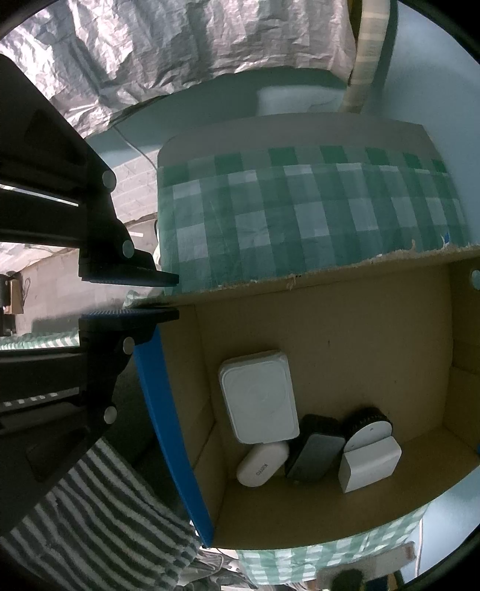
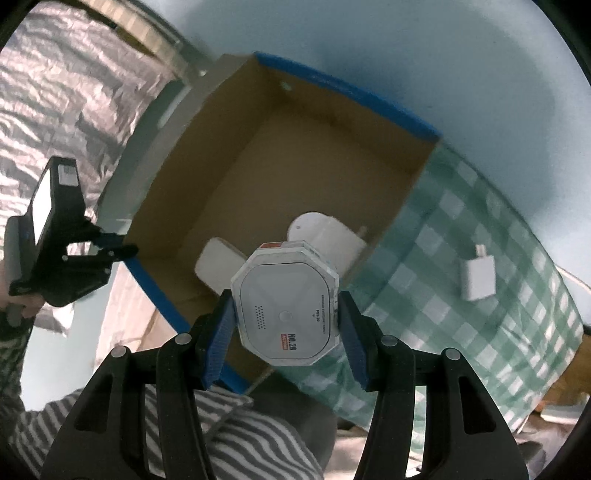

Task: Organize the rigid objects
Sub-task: 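Carry the octagonal case over the box with the right gripper, then lower the octagonal case into the box and open the right gripper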

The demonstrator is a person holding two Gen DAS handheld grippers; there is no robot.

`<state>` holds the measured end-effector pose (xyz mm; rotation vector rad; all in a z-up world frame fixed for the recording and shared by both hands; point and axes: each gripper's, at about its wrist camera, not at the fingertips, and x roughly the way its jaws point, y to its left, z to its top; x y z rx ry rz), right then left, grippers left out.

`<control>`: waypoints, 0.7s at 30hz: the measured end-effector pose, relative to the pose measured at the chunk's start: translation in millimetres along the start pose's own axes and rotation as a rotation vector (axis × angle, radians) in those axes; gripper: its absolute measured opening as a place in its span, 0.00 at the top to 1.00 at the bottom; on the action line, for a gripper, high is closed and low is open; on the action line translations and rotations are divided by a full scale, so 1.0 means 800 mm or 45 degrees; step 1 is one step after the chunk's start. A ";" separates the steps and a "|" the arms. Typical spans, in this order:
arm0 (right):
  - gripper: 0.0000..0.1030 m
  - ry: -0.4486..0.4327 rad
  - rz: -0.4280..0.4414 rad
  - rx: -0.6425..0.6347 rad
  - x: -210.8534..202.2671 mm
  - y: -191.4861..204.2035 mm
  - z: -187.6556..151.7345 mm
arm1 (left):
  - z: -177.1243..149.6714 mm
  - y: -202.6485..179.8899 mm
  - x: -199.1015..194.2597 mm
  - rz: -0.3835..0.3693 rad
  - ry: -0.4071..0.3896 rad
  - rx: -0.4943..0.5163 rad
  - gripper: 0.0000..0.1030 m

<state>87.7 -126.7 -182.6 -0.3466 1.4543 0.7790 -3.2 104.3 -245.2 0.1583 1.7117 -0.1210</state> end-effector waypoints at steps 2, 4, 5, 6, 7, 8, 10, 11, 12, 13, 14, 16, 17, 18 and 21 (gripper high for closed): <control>0.47 0.019 0.000 -0.020 0.010 0.008 0.003 | 0.000 0.000 0.000 -0.003 0.000 -0.001 0.90; 0.47 0.046 -0.003 -0.040 0.024 0.014 0.006 | 0.000 0.000 0.000 -0.002 -0.001 0.001 0.90; 0.47 0.054 -0.004 -0.044 0.027 0.017 0.007 | 0.000 0.000 0.000 -0.002 -0.001 0.002 0.90; 0.47 0.064 -0.004 -0.050 0.033 0.021 0.006 | 0.000 0.000 0.000 -0.002 0.000 0.002 0.90; 0.47 0.074 -0.002 -0.055 0.038 0.024 0.006 | 0.000 -0.001 0.000 -0.004 0.000 0.001 0.90; 0.47 0.083 0.000 -0.061 0.044 0.027 0.005 | 0.000 -0.001 0.000 -0.004 0.000 0.000 0.90; 0.47 0.097 -0.005 -0.074 0.052 0.032 0.003 | 0.000 -0.001 0.000 -0.006 0.000 -0.001 0.90; 0.47 0.100 -0.009 -0.080 0.055 0.034 0.003 | 0.000 -0.001 0.000 -0.007 -0.001 -0.002 0.90; 0.47 0.106 -0.013 -0.089 0.059 0.036 0.002 | 0.000 -0.001 0.000 -0.008 -0.001 -0.004 0.90; 0.47 0.113 -0.016 -0.093 0.063 0.038 0.001 | 0.000 0.000 0.000 -0.010 -0.001 -0.007 0.90; 0.47 0.120 -0.017 -0.097 0.066 0.038 0.001 | 0.000 0.000 0.000 -0.012 -0.001 -0.011 0.90; 0.47 0.131 -0.025 -0.096 0.074 0.039 0.000 | 0.000 0.001 0.001 -0.014 -0.002 -0.014 0.90; 0.47 0.138 -0.029 -0.096 0.077 0.038 -0.001 | 0.000 0.001 0.001 -0.014 -0.001 -0.016 0.90; 0.47 0.143 -0.033 -0.097 0.080 0.038 -0.002 | 0.000 0.002 0.002 -0.015 -0.001 -0.017 0.90; 0.47 0.155 -0.042 -0.101 0.086 0.037 -0.005 | 0.000 0.003 0.002 -0.020 -0.001 -0.022 0.90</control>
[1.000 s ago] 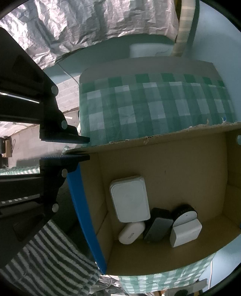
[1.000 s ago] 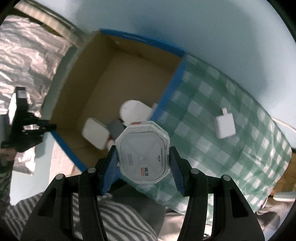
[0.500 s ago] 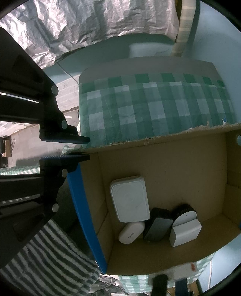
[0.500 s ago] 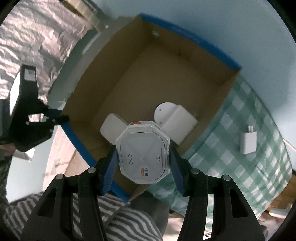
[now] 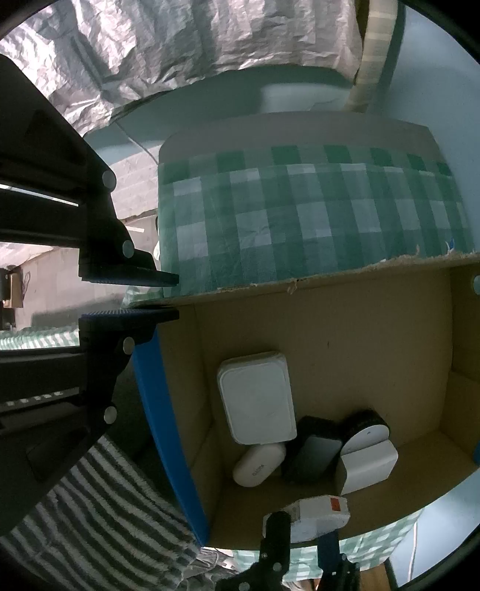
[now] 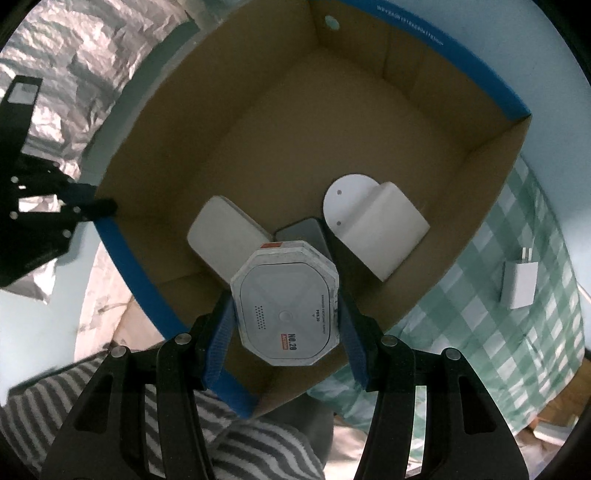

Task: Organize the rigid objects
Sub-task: 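Lower the octagonal case into the box and open the right gripper, then move the right gripper back to the white charger with prongs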

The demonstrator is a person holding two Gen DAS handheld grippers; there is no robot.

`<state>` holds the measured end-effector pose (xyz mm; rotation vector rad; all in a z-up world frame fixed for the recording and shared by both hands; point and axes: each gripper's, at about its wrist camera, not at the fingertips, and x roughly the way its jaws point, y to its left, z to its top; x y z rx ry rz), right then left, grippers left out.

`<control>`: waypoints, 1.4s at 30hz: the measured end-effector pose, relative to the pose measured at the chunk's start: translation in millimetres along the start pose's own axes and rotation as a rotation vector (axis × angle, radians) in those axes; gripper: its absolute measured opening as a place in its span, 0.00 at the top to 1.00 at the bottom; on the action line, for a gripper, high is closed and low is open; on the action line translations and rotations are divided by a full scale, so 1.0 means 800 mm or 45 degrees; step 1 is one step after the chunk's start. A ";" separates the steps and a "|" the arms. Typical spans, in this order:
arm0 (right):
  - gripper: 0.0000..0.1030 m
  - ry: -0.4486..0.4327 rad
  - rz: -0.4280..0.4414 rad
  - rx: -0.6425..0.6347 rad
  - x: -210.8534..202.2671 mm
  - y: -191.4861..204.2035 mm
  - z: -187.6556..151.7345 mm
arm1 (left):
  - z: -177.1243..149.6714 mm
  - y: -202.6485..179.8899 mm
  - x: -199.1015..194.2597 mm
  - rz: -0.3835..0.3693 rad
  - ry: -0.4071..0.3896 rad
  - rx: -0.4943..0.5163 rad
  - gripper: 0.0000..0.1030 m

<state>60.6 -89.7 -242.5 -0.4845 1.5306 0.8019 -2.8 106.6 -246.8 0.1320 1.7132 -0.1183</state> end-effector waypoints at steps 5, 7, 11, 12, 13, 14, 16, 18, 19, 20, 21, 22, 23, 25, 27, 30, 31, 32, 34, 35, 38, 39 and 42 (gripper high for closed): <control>0.47 0.010 -0.014 0.000 0.007 -0.001 -0.004 | 0.000 0.000 0.000 0.001 0.000 -0.001 0.90; 0.47 0.001 -0.010 0.000 0.005 -0.002 -0.005 | 0.000 0.000 0.000 0.001 0.000 0.000 0.90; 0.46 0.001 -0.010 -0.003 0.005 -0.001 -0.007 | 0.000 0.000 0.000 -0.001 0.001 -0.002 0.90; 0.46 0.000 -0.012 -0.001 0.006 -0.001 -0.007 | 0.000 0.000 0.000 -0.001 0.001 -0.002 0.90; 0.46 -0.003 -0.014 -0.002 0.006 -0.001 -0.008 | -0.001 0.000 0.000 0.000 0.001 -0.001 0.90; 0.46 -0.002 -0.014 -0.005 0.007 0.000 -0.008 | 0.000 0.001 0.000 -0.001 0.002 -0.002 0.90; 0.46 -0.009 -0.004 0.002 0.007 0.001 -0.010 | -0.001 0.000 0.000 -0.001 0.001 -0.003 0.90; 0.46 -0.022 0.024 0.005 0.003 0.003 -0.011 | -0.001 0.000 0.000 -0.002 0.000 -0.001 0.90; 0.46 -0.028 0.027 0.004 0.002 0.004 -0.010 | -0.001 0.000 0.000 -0.002 0.001 -0.001 0.90; 0.46 -0.038 0.023 0.001 -0.001 0.004 -0.010 | -0.002 0.000 0.000 -0.002 0.002 -0.001 0.90; 0.46 -0.043 0.020 0.001 -0.003 0.005 -0.010 | -0.002 0.000 0.000 -0.004 0.002 -0.002 0.90; 0.46 -0.047 0.021 0.001 -0.005 0.005 -0.010 | -0.002 0.000 0.001 -0.005 0.003 -0.002 0.90; 0.46 -0.053 0.024 0.004 -0.008 0.004 -0.010 | -0.002 -0.001 0.001 -0.004 0.004 -0.002 0.90; 0.46 -0.068 0.024 0.005 -0.014 0.003 -0.011 | -0.002 -0.001 0.002 -0.003 0.006 -0.002 0.90; 0.46 -0.080 0.016 0.003 -0.021 0.001 -0.012 | -0.002 -0.001 0.002 -0.005 0.007 -0.002 0.90; 0.46 -0.104 0.004 0.009 -0.032 -0.005 -0.014 | -0.002 -0.001 0.002 -0.004 0.006 -0.001 0.90; 0.46 -0.113 0.004 0.013 -0.037 -0.008 -0.015 | -0.002 -0.001 0.002 -0.003 0.007 -0.001 0.90; 0.46 -0.120 0.001 0.014 -0.040 -0.010 -0.016 | -0.002 -0.001 0.002 -0.003 0.007 -0.001 0.90; 0.46 -0.135 -0.010 0.021 -0.048 -0.015 -0.018 | -0.002 -0.001 0.002 -0.004 0.008 -0.002 0.90; 0.46 -0.141 -0.013 0.024 -0.051 -0.018 -0.019 | -0.002 -0.001 0.002 -0.003 0.007 -0.001 0.90; 0.46 -0.158 -0.030 0.034 -0.061 -0.027 -0.021 | -0.002 -0.001 0.002 -0.004 0.007 -0.004 0.90; 0.46 -0.165 -0.033 0.038 -0.065 -0.030 -0.023 | -0.002 -0.001 0.002 -0.004 0.008 -0.005 0.90; 0.46 -0.175 -0.038 0.052 -0.073 -0.041 -0.026 | -0.004 -0.001 0.003 -0.006 0.010 -0.013 0.90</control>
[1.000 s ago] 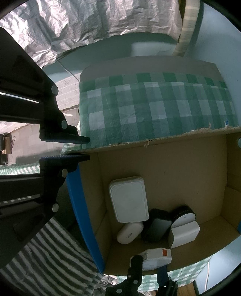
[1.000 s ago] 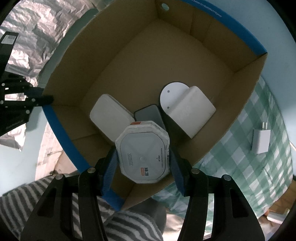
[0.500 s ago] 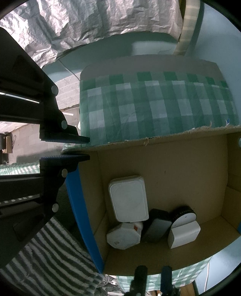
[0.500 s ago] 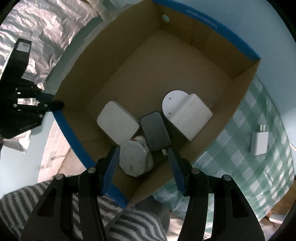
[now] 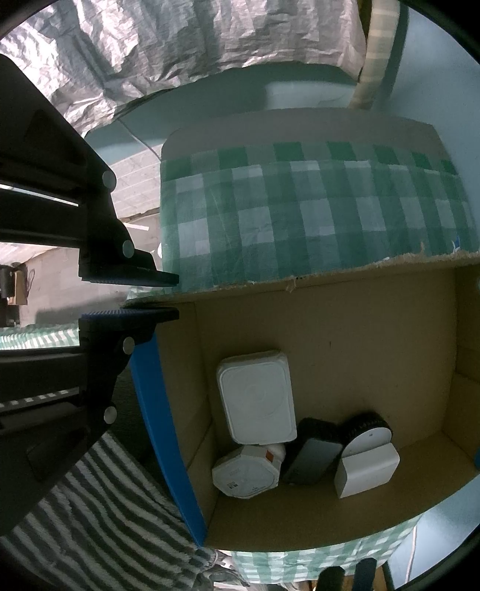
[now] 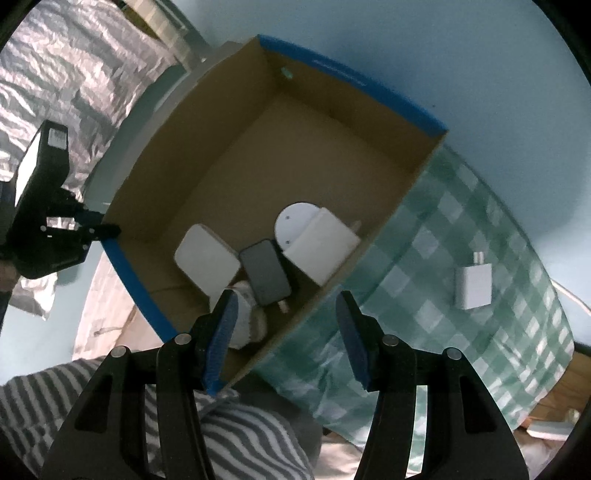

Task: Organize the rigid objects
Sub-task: 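Move the right gripper back to the white charger with prongs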

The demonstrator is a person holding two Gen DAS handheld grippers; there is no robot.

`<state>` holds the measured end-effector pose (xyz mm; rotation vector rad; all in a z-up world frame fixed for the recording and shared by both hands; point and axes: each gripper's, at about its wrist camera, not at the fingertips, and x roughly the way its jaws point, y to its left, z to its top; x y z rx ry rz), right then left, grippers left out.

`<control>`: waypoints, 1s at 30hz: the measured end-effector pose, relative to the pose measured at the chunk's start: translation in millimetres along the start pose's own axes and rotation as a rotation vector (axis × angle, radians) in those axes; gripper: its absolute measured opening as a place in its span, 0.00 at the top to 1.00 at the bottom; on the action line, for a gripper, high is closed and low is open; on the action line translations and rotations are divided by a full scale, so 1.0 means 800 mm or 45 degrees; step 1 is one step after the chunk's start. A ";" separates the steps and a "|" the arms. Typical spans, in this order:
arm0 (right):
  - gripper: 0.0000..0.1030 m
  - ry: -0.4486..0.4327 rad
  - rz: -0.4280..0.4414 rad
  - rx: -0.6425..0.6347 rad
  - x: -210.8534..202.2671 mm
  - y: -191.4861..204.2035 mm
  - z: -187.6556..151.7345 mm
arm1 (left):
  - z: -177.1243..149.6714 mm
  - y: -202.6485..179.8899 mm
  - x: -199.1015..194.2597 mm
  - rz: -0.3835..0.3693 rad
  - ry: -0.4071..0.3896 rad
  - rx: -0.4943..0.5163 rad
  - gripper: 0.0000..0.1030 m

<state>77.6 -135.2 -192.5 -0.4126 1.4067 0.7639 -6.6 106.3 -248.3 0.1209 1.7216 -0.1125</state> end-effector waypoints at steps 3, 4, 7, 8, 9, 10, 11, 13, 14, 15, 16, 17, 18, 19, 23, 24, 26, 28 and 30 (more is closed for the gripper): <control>0.46 -0.005 -0.016 0.008 -0.006 -0.012 0.000 | -0.001 0.001 0.000 0.000 0.003 -0.007 0.90; 0.46 -0.005 -0.020 0.011 -0.007 -0.015 -0.001 | -0.001 0.002 0.000 -0.003 0.004 -0.010 0.90; 0.46 -0.007 -0.031 0.021 -0.010 -0.029 -0.002 | -0.001 0.003 0.000 -0.004 0.007 -0.014 0.90; 0.46 -0.007 -0.034 0.027 -0.011 -0.034 -0.002 | 0.000 0.003 0.000 -0.003 0.008 -0.016 0.90; 0.46 -0.007 -0.036 0.035 -0.012 -0.041 -0.003 | 0.000 0.003 0.000 -0.002 0.009 -0.020 0.90; 0.46 -0.008 -0.041 0.044 -0.013 -0.048 -0.004 | 0.001 0.003 -0.001 -0.001 0.010 -0.022 0.90; 0.46 -0.008 -0.046 0.050 -0.013 -0.053 -0.005 | 0.000 0.003 -0.001 -0.001 0.010 -0.024 0.90; 0.46 -0.004 -0.063 0.065 -0.012 -0.070 -0.006 | -0.001 0.003 -0.001 0.000 0.011 -0.029 0.90; 0.46 -0.001 -0.074 0.075 -0.011 -0.079 -0.007 | 0.001 0.003 -0.001 0.001 0.012 -0.030 0.90; 0.46 0.003 -0.086 0.089 -0.009 -0.090 -0.008 | 0.000 0.003 -0.001 0.002 0.011 -0.032 0.90; 0.46 0.007 -0.097 0.104 -0.007 -0.102 -0.009 | 0.001 0.003 -0.002 0.003 0.011 -0.033 0.90; 0.46 0.009 -0.105 0.114 -0.004 -0.112 -0.011 | 0.001 0.003 -0.002 0.004 0.011 -0.034 0.90; 0.46 0.013 -0.117 0.130 0.000 -0.126 -0.012 | 0.001 0.003 -0.002 0.005 0.011 -0.035 0.90; 0.46 0.017 -0.126 0.140 0.004 -0.137 -0.013 | 0.001 0.002 -0.002 0.007 0.011 -0.035 0.90; 0.46 0.048 -0.178 0.152 0.026 -0.180 -0.018 | 0.002 0.002 -0.003 0.011 0.014 -0.034 0.90; 0.46 0.066 -0.190 0.156 0.033 -0.191 -0.020 | 0.002 0.002 -0.003 0.013 0.014 -0.034 0.90; 0.46 0.082 -0.203 0.171 0.044 -0.208 -0.022 | 0.003 0.001 -0.004 0.018 0.016 -0.031 0.90; 0.46 0.093 -0.194 0.187 0.055 -0.221 -0.022 | 0.003 0.001 -0.004 0.022 0.020 -0.031 0.90; 0.46 0.105 -0.197 0.188 0.067 -0.231 -0.022 | 0.004 -0.001 -0.004 0.026 0.022 -0.031 0.90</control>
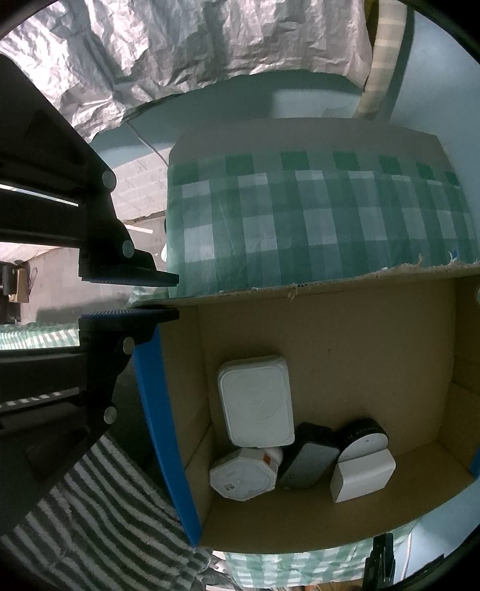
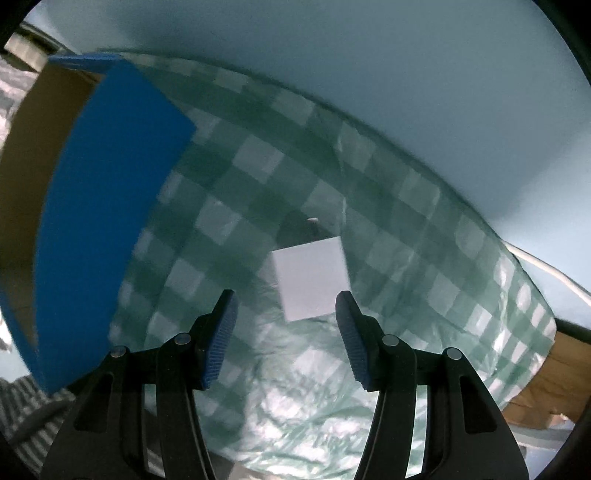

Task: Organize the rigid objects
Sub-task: 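Move the right gripper back to the white charger with prongs, then grasp the white prong charger with the right gripper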

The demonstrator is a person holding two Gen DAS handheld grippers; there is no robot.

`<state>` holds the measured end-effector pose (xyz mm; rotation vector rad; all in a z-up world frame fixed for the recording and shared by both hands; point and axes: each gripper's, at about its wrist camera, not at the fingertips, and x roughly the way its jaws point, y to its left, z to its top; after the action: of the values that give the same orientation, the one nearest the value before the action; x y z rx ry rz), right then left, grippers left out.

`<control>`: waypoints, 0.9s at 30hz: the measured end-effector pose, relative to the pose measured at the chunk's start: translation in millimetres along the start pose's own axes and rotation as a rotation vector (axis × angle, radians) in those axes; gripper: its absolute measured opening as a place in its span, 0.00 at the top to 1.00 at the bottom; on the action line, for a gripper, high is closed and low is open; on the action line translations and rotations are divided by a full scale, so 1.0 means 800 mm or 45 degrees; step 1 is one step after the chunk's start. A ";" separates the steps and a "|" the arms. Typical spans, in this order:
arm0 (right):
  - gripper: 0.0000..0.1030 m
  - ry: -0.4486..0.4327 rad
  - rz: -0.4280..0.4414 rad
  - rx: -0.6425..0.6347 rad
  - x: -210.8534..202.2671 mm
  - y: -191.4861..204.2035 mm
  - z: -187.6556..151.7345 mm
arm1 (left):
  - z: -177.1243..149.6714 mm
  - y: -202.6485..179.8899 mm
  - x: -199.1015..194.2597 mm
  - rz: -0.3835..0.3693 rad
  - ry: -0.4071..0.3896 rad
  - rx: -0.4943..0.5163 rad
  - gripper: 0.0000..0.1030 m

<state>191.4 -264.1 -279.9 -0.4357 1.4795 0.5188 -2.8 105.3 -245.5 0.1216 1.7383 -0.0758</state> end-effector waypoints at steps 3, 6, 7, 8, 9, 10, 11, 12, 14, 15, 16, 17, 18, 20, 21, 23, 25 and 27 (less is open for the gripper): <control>0.42 0.015 -0.005 -0.017 0.018 -0.003 0.003 | 0.001 -0.001 0.000 0.003 0.003 -0.002 0.90; 0.40 -0.008 -0.035 -0.032 0.023 -0.003 0.008 | 0.001 -0.002 0.000 0.006 0.007 -0.005 0.90; 0.40 -0.006 -0.037 -0.028 0.025 -0.003 0.010 | 0.002 -0.002 0.000 0.007 0.009 -0.006 0.90; 0.40 -0.001 -0.037 -0.023 0.027 -0.004 0.011 | 0.002 -0.003 -0.001 0.008 0.010 -0.006 0.90; 0.40 0.008 -0.037 -0.021 0.030 -0.004 0.013 | 0.002 -0.003 0.000 0.008 0.010 -0.007 0.90; 0.40 0.017 -0.038 -0.022 0.033 -0.005 0.014 | 0.002 -0.002 0.000 0.005 0.011 -0.009 0.90; 0.41 0.026 -0.041 -0.023 0.036 -0.004 0.016 | 0.003 -0.002 0.000 0.003 0.012 -0.011 0.90; 0.41 0.037 -0.046 -0.025 0.040 -0.004 0.017 | 0.003 -0.001 0.001 0.002 0.014 -0.013 0.90; 0.42 0.059 -0.047 -0.025 0.047 -0.004 0.017 | 0.003 0.000 0.001 0.002 0.015 -0.014 0.90; 0.44 0.069 -0.053 -0.020 0.051 -0.004 0.017 | 0.003 0.000 0.001 0.002 0.015 -0.014 0.90; 0.45 0.075 -0.058 -0.014 0.055 -0.003 0.018 | 0.003 0.000 0.001 0.002 0.015 -0.014 0.90; 0.48 0.059 -0.061 -0.012 0.054 -0.002 0.019 | 0.003 0.000 0.001 0.001 0.014 -0.014 0.90; 0.48 0.056 -0.070 -0.007 0.053 -0.001 0.019 | 0.003 0.000 0.001 -0.001 0.013 -0.013 0.90; 0.50 0.057 -0.074 0.010 0.053 0.002 0.020 | 0.004 0.000 0.001 -0.004 0.014 -0.013 0.90; 0.50 0.061 -0.073 0.020 0.052 0.003 0.020 | 0.004 0.001 0.001 -0.005 0.015 -0.013 0.90; 0.51 0.066 -0.069 0.047 0.051 0.003 0.019 | 0.004 0.000 0.002 -0.006 0.014 -0.008 0.90; 0.51 0.069 -0.049 0.076 0.049 0.007 0.018 | 0.003 0.000 0.002 -0.006 0.013 -0.005 0.90; 0.51 0.062 -0.026 0.096 0.042 0.013 0.016 | 0.003 0.000 0.003 -0.008 0.013 -0.005 0.90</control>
<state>196.4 -246.2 -312.5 -0.4064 1.5348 0.4374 -1.0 105.4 -248.4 0.1139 1.7489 -0.0765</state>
